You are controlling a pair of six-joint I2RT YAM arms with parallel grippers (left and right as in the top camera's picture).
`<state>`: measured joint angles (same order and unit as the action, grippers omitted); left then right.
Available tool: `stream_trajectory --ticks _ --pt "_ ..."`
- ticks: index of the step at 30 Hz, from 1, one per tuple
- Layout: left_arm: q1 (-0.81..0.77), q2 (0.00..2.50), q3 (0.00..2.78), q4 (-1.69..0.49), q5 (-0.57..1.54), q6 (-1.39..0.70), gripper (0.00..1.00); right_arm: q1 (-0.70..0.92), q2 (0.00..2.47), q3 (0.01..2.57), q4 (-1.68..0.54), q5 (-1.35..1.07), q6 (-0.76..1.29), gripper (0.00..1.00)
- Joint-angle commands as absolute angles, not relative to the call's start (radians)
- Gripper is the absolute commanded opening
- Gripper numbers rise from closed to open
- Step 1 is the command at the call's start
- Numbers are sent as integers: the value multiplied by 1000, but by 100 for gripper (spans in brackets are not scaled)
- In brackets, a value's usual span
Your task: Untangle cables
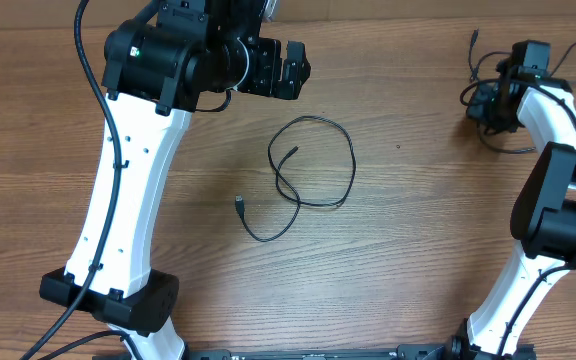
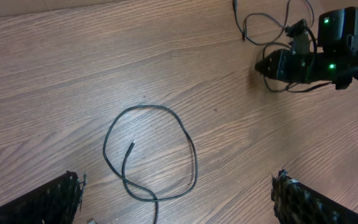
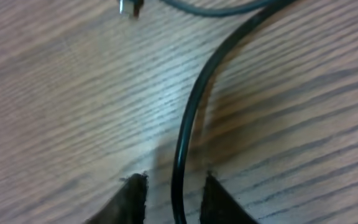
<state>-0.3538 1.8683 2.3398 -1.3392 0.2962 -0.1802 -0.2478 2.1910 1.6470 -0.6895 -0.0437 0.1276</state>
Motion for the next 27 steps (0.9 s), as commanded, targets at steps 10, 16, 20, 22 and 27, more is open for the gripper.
stream_trajectory --ticks 10,16,20,22,27 --pt "-360 1877 2336 -1339 302 -179 100 -249 2173 1650 -627 -55 134 6" --pt "-360 1877 2336 -1339 278 -179 100 -249 2173 1656 -595 -76 133 6" --pt "-360 1877 2336 -1339 278 -179 100 -249 2173 1667 -588 -92 132 4" --pt "-360 1877 2336 -1339 278 -179 100 -249 2173 1683 -588 -146 133 4" --pt "-360 1877 2336 -1339 278 -179 99 -249 2173 1723 -609 -210 133 4"
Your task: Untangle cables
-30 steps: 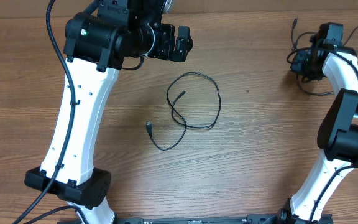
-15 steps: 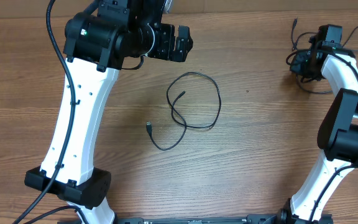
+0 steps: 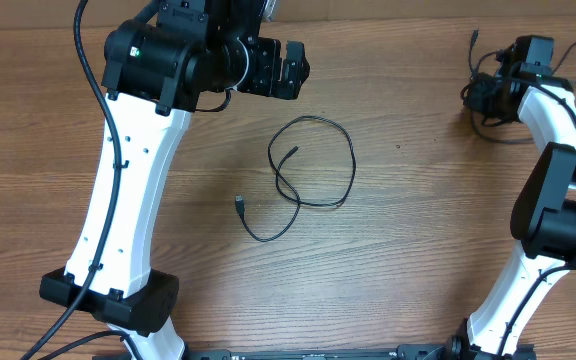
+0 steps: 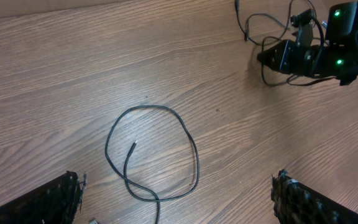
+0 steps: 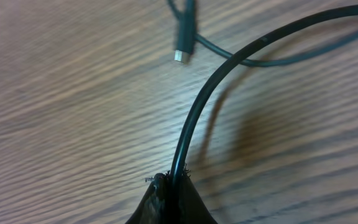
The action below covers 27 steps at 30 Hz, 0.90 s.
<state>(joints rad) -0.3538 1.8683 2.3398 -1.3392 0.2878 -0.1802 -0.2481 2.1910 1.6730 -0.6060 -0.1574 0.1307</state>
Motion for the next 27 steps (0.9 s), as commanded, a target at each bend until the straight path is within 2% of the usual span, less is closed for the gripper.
stream_trajectory --ticks 1,5,8,13,14,15,17,19,21,22,26,27 --pt "-360 1877 2336 -1340 278 -179 100 -249 2173 1728 -619 -210 133 8" --pt "-360 1877 2336 -1352 278 -179 100 -256 2173 1729 -654 -203 133 10" --pt "-360 1877 2336 -1360 278 -179 100 -266 2173 1729 -684 -199 133 4" --pt "-360 1877 2336 -1362 278 -179 100 -278 2173 1730 -725 -200 133 6" --pt "-360 1877 2336 -1362 278 -179 100 -277 2172 1731 -733 -200 133 10" --pt "-360 1877 2336 -1362 278 -179 100 -277 2170 1731 -738 -200 133 19" --pt "-360 1877 2336 -1362 278 -179 100 -277 2163 1731 -742 -199 133 25" --pt "-360 1877 2336 -1362 278 -179 100 -277 2151 1734 -743 -198 133 37" --pt "-360 1877 2336 -1362 279 -179 100 -277 2136 1750 -752 -175 133 63" --pt "-360 1877 2336 -1362 279 -179 100 -277 2130 1758 -758 -165 133 72" --pt "-360 1877 2336 -1365 279 -179 100 -277 2098 1818 -808 -123 133 80" --pt "-360 1877 2336 -1365 279 -179 100 -277 2090 1838 -826 -120 133 85"
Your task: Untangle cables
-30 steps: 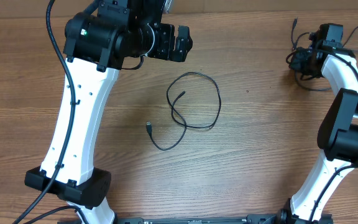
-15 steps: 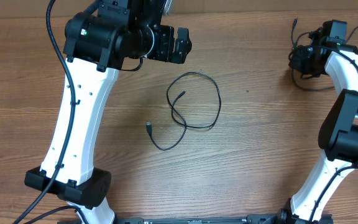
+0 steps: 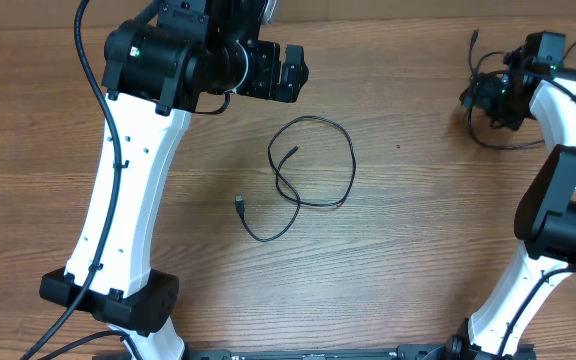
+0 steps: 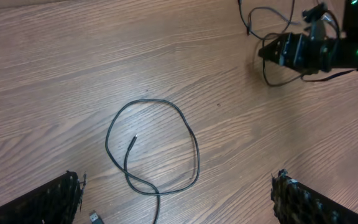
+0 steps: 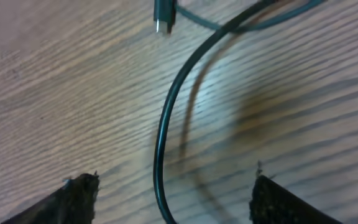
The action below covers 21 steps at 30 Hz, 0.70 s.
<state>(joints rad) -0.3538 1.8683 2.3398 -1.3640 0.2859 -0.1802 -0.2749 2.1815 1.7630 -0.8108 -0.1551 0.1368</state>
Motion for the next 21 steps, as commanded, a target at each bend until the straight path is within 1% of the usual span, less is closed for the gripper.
stream_trajectory --ticks 1,4,6,8,10,13,17,21 --pt "-360 1877 2336 -1364 279 -179 100 -277 2080 1857 -846 -121 133 90" --pt "-360 1877 2336 -1364 281 -179 99 -277 2047 1912 -922 -146 134 100" --pt "-360 1877 2336 -1364 279 -179 100 -275 2022 1935 -972 -232 134 100" --pt "-360 1877 2336 -1359 254 -189 100 -274 1991 1940 -1009 -397 133 100" --pt "-357 1877 2336 -1357 200 -245 100 -274 1971 1940 -1048 -599 133 100" --pt "-350 1877 2336 -1363 107 -335 100 -264 1966 1938 -1115 -814 133 100" --pt "-328 1877 2336 -1378 68 -345 100 -191 1968 1935 -1211 -828 121 100" --pt "-278 1877 2336 -1421 70 -345 99 -75 1968 1935 -1262 -706 122 100"
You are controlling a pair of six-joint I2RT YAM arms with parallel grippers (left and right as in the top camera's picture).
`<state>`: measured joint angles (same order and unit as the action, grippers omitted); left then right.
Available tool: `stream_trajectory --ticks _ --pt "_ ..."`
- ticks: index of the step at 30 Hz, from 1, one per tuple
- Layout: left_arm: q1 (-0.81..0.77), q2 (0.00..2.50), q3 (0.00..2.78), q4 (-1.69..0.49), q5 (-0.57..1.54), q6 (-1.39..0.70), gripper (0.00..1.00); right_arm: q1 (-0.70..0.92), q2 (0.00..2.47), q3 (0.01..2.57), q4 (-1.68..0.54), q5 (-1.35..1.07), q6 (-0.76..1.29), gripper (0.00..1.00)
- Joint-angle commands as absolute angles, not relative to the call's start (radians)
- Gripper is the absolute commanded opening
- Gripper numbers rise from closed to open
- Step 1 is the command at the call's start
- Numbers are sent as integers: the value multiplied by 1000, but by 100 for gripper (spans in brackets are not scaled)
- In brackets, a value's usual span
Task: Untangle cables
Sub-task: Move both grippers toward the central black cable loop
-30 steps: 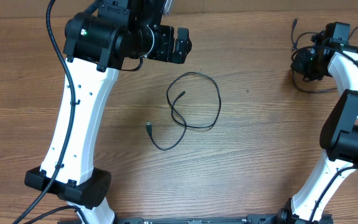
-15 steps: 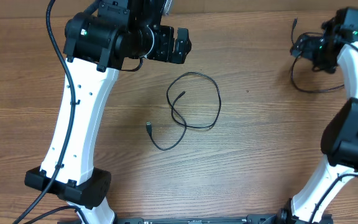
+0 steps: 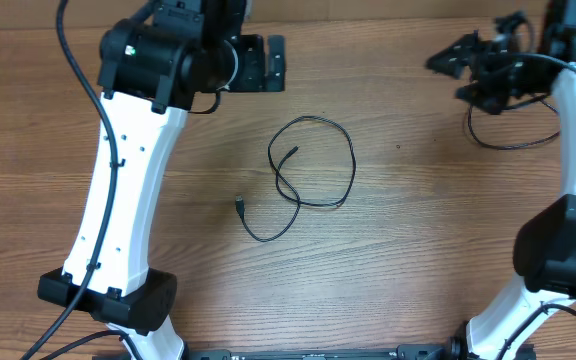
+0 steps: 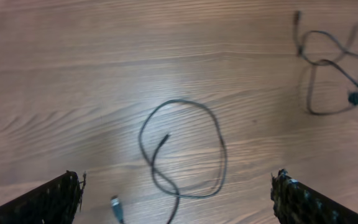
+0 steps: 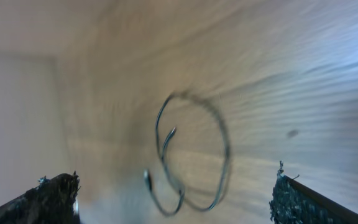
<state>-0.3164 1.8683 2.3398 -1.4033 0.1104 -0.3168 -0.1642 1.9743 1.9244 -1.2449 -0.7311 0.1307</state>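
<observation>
A thin black cable (image 3: 313,160) lies in a crossed loop at the table's middle, its USB plug (image 3: 240,204) at the lower left; the left wrist view shows the loop (image 4: 182,149) and plug (image 4: 116,204). A second black cable (image 3: 503,132) lies curled at the far right, and also shows as a second cable (image 4: 322,59) in the left wrist view. My left gripper (image 3: 274,64) hangs open above and behind the loop. My right gripper (image 3: 450,78) is open, raised left of the second cable, holding nothing. Its blurred view shows the middle loop (image 5: 191,155).
The wooden table (image 3: 418,250) stretches bare around the loop. The left arm's white links (image 3: 128,180) stand at the left, and the right arm's links stand over the right edge. A pale wall (image 5: 17,93) shows in the right wrist view.
My right gripper was low over the second cable with its jaws wide; now it is raised, further left, and faces the middle loop. My left gripper has shifted slightly left. Neither cable is held.
My right gripper first stood nearly shut around the second cable at the far right. It was then shut on that cable, then open again with the cable lying on the wood. Now it is up and off that cable. The middle loop has kept its place.
</observation>
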Motion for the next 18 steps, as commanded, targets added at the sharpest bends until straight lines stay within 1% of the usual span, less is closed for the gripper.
stream_trajectory --ticks 1,3,7,11,15,18 --pt "-261 1877 2336 -1436 70 -345 99 -46 1968 1935 -1271 -665 123 100" --pt "-228 1877 2336 -1467 72 -345 100 20 1971 1935 -1282 -569 139 100" --pt "-173 1877 2336 -1536 79 -344 100 152 1989 1935 -1286 -413 242 100" --pt "-142 1877 2336 -1584 49 -328 100 271 2016 1934 -1271 -400 270 100" --pt "-97 1877 2336 -1600 -55 -404 100 362 2042 1931 -1244 -392 285 100" --pt "-41 1877 2336 -1596 -52 -437 99 416 2069 1930 -1244 -393 284 100"
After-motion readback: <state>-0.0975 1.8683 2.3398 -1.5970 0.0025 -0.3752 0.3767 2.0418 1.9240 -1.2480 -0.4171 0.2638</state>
